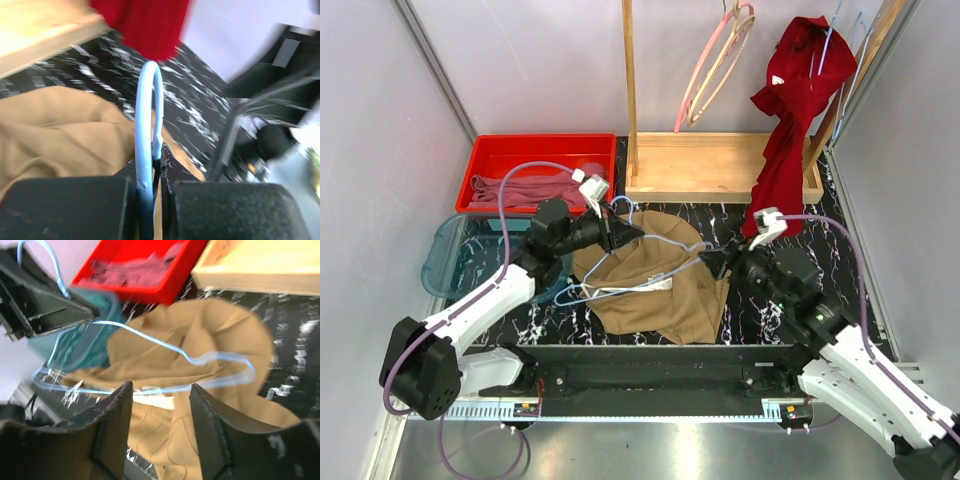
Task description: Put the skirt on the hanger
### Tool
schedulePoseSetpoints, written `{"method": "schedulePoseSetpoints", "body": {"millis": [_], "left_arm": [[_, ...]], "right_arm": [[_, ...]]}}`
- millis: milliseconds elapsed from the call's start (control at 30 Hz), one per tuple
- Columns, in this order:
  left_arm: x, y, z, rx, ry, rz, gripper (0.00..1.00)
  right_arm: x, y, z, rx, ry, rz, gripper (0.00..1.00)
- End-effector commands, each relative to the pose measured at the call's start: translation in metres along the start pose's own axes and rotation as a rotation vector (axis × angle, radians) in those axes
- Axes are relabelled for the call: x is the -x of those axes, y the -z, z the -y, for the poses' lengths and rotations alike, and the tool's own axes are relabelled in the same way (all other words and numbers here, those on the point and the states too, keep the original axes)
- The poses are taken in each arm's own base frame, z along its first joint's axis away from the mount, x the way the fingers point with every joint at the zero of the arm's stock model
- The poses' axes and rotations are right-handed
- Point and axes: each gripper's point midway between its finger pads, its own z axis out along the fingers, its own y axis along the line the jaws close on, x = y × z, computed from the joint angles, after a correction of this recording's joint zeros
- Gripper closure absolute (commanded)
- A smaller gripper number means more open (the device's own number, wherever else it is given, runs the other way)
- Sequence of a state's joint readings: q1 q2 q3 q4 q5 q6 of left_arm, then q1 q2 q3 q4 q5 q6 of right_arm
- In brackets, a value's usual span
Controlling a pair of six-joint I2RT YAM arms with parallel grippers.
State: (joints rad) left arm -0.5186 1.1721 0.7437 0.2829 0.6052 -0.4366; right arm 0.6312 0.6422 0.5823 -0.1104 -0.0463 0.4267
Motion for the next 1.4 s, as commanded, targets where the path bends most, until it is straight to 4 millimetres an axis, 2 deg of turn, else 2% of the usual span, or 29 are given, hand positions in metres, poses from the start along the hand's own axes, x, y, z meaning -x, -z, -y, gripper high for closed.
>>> {"method": "schedulePoseSetpoints", "body": {"millis": [0,33,100,133,167,233,400,500,600,700,733,833,933,1100,1200,1367], "left_arm": [[0.035,0.011,-0.03,0.222,-0.026,0.154,1.0],[0.039,0.013,-0.032,0.242,-0.023,0.171,1.0],[0.044,0.015,-0.039,0.288,-0.003,0.199,1.0],[0.046,0.015,-0.04,0.296,-0.002,0.204,1.0],[0.05,0.016,-0.04,0.304,0.007,0.225,1.0],[0.054,0.016,-0.041,0.31,0.015,0.243,1.0],[0.06,0.017,-0.044,0.332,0.039,0.275,1.0],[0.063,0.017,-0.047,0.349,0.047,0.285,1.0],[0.063,0.017,-0.049,0.359,0.05,0.285,1.0],[0.064,0.017,-0.052,0.373,0.047,0.289,1.0],[0.062,0.018,-0.053,0.382,0.047,0.282,1.0],[0.061,0.018,-0.055,0.389,0.047,0.279,1.0],[0.06,0.018,-0.056,0.391,0.05,0.274,1.0],[0.055,0.019,-0.056,0.392,0.048,0.26,1.0],[0.053,0.022,-0.055,0.397,0.051,0.26,1.0],[0.052,0.032,-0.058,0.436,0.052,0.275,1.0]], "right_arm": [[0.014,0.019,0.027,-0.188,-0.027,0.046,0.46],[0.009,0.019,0.026,-0.181,-0.028,0.021,0.5],[-0.009,0.015,0.015,-0.124,-0.032,-0.086,0.66],[-0.026,0.009,0.007,-0.072,-0.042,-0.177,0.74],[-0.031,0.007,0.001,-0.049,-0.058,-0.216,0.87],[-0.054,-0.002,-0.01,0.018,-0.086,-0.34,0.97],[-0.084,-0.017,-0.025,0.101,-0.15,-0.487,1.0],[-0.11,-0.02,-0.025,0.086,-0.192,-0.583,1.0],[-0.135,-0.014,-0.012,-0.007,-0.265,-0.663,1.0],[-0.161,-0.003,0.01,-0.163,-0.334,-0.733,1.0],[-0.171,0.002,0.025,-0.261,-0.353,-0.757,1.0],[-0.188,0.008,0.052,-0.44,-0.361,-0.799,1.0],[-0.198,0.007,0.07,-0.561,-0.334,-0.839,1.0],[-0.207,0.002,0.103,-0.737,-0.231,-0.886,1.0],[-0.207,-0.011,0.116,-0.803,-0.172,-0.904,1.0],[-0.187,-0.056,0.137,-0.863,-0.086,-0.812,1.0]]}}
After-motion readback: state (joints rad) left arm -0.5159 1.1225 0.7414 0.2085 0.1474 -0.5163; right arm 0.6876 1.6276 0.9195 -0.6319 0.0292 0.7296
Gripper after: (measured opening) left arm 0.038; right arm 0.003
